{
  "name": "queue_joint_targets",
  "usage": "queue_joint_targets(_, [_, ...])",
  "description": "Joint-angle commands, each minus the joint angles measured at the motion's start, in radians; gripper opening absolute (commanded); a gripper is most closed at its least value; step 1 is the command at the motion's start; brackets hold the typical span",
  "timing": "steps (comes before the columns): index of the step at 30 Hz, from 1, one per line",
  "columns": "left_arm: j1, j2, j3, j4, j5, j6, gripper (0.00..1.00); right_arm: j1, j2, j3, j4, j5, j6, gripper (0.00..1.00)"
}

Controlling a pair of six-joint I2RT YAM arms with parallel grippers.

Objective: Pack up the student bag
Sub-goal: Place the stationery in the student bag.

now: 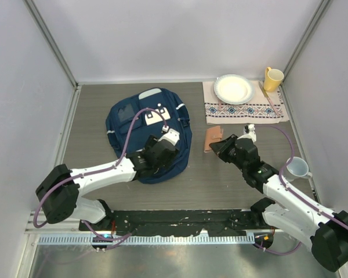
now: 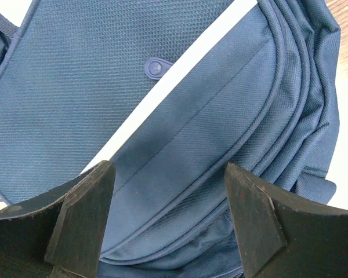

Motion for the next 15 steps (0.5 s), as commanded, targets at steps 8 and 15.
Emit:
queue_joint_targets(8, [-0.003, -0.029, -0.026, 0.106, 0.035, 0.003, 0.83, -0.033, 0.015, 0.026, 0.072, -0.064, 0.012, 0.03])
queue_joint_targets(15, [-0.003, 0.049, 0.023, 0.077, -0.136, -0.010, 0.69, -0.040, 0.014, 0.026, 0.075, -0.076, 0.012, 0.04])
